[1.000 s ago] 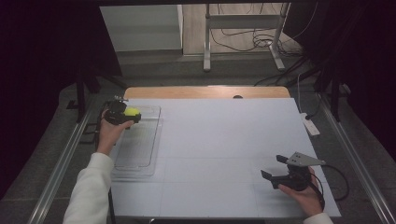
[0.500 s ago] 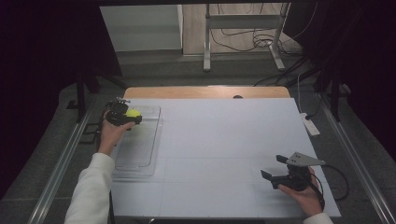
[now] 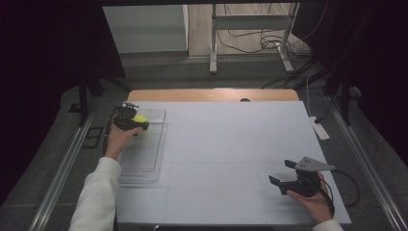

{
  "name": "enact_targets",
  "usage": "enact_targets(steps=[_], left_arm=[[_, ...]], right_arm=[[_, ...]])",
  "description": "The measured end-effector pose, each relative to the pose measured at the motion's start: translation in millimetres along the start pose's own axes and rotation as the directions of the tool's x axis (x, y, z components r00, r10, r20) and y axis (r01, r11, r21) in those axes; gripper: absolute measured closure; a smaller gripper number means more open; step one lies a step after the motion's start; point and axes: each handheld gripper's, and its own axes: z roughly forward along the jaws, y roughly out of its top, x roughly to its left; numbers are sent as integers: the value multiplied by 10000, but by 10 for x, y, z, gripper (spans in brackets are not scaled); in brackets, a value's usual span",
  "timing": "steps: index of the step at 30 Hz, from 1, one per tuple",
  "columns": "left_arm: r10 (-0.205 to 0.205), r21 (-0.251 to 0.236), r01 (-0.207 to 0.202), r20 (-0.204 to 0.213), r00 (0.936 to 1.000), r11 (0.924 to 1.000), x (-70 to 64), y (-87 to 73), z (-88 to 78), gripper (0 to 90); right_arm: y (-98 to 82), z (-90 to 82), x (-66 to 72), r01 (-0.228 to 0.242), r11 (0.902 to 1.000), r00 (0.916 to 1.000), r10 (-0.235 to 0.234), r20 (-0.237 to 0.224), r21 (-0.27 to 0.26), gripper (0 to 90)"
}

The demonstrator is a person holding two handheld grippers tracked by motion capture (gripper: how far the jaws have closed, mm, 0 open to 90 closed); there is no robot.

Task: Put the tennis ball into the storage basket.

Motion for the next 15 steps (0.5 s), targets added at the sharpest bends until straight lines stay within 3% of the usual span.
enact_targets(steps=[6, 15], left_arm=[[179, 346, -174, -151, 9997, 9992, -44, 14, 86, 268], [111, 280, -107, -136, 9998, 9996, -36, 11, 78, 244]], right_arm=[[-7, -3, -9, -23, 10000, 10000, 23, 2, 7, 103], [-9, -1, -11, -23, 10000, 10000, 23, -10, 10, 103]])
